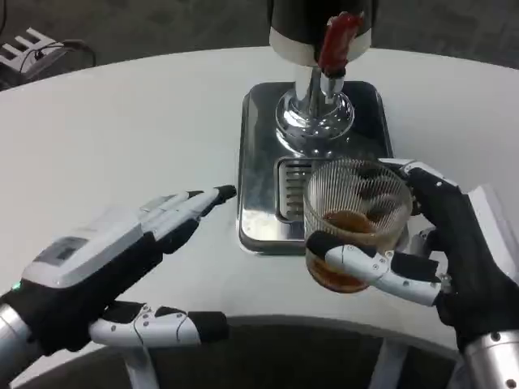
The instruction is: Grasp the cup under the faucet to collect the drink, then remove the cup.
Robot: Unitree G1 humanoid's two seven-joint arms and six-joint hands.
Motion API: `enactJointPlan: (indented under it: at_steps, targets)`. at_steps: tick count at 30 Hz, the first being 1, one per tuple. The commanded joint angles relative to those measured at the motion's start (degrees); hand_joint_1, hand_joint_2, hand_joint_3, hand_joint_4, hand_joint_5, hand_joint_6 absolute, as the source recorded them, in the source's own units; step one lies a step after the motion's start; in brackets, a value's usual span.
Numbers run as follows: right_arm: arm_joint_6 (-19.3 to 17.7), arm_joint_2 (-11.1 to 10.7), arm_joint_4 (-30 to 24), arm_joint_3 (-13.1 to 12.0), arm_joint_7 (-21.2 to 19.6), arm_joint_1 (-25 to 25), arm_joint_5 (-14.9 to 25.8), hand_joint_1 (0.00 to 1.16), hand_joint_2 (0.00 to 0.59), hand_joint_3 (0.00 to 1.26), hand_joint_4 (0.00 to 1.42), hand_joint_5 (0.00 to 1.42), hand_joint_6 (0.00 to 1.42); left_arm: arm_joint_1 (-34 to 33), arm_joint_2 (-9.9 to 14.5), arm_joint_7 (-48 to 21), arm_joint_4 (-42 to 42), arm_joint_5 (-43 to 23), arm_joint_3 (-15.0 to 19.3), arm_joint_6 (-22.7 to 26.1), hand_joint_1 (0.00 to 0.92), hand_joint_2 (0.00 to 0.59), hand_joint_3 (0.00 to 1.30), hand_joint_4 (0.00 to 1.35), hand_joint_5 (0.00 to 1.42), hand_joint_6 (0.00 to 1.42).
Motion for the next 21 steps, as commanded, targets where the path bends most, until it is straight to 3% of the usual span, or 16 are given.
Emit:
enactJointPlan:
  at_steps: [1, 10, 21]
  targets:
    - [-0.78, 0.45, -3.9, 0.55, 0.72, 1.76, -0.97, 0.99, 0.173, 0.87, 1.02, 1.21, 1.33, 3.03, 1.27, 0.16, -3.54, 2.69, 0.08, 0.93, 0.0, 0.08, 0.0, 0.0, 0.0, 0.0]
    - [-1.61, -0.05, -5.82, 0.91, 2.36, 4.08, -2.47, 0.99, 0.172, 0.87, 1.04, 1.22, 1.33, 7.02, 1.43, 0.03, -8.97, 6.67, -0.11, 3.19, 0.0, 0.08, 0.0, 0.0, 0.0, 0.0]
    - [-1.23, 0.77, -7.19, 0.84, 3.22, 5.62, -2.9, 0.99, 0.173, 0.88, 1.04, 1.22, 1.33, 5.42, 1.09, 0.13, -7.75, 6.79, -1.12, 5.45, 0.0, 0.08, 0.0, 0.0, 0.0, 0.0]
